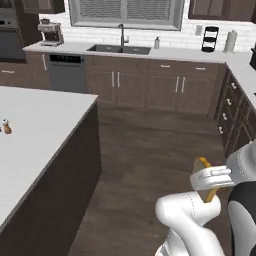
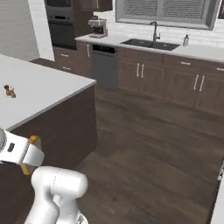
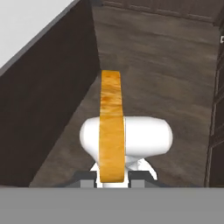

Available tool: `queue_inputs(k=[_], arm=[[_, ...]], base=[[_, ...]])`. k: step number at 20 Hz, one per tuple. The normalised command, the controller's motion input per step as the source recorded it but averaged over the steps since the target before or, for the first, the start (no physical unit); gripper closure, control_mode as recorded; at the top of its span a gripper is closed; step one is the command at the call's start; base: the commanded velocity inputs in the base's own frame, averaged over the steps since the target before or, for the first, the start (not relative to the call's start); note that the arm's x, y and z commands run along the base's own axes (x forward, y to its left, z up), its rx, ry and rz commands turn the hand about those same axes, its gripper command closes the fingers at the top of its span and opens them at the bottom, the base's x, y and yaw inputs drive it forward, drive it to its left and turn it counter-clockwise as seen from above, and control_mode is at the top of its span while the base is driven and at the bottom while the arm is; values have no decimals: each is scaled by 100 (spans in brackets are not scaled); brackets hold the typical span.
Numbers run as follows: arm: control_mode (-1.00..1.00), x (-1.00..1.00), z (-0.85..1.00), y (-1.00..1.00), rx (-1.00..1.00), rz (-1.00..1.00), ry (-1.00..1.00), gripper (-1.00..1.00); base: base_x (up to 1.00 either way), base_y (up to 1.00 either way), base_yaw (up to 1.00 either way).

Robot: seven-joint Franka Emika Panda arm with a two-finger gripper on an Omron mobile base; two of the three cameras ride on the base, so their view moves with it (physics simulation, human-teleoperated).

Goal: Start the toaster. Once the lever pops up, take the bread to the plate on the dining counter.

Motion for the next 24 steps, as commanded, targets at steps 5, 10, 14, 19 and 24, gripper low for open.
queue_inputs(k=[5,10,14,19,24], arm=[[100,0,0,0,0,0,0,100],[100,0,0,0,0,0,0,100],[100,0,0,0,0,0,0,100],[100,0,0,0,0,0,0,100],[100,0,0,0,0,0,0,100]], base=[[6,0,99],[17,9,95],[30,78,72],[49,100,27],[44,100,0]])
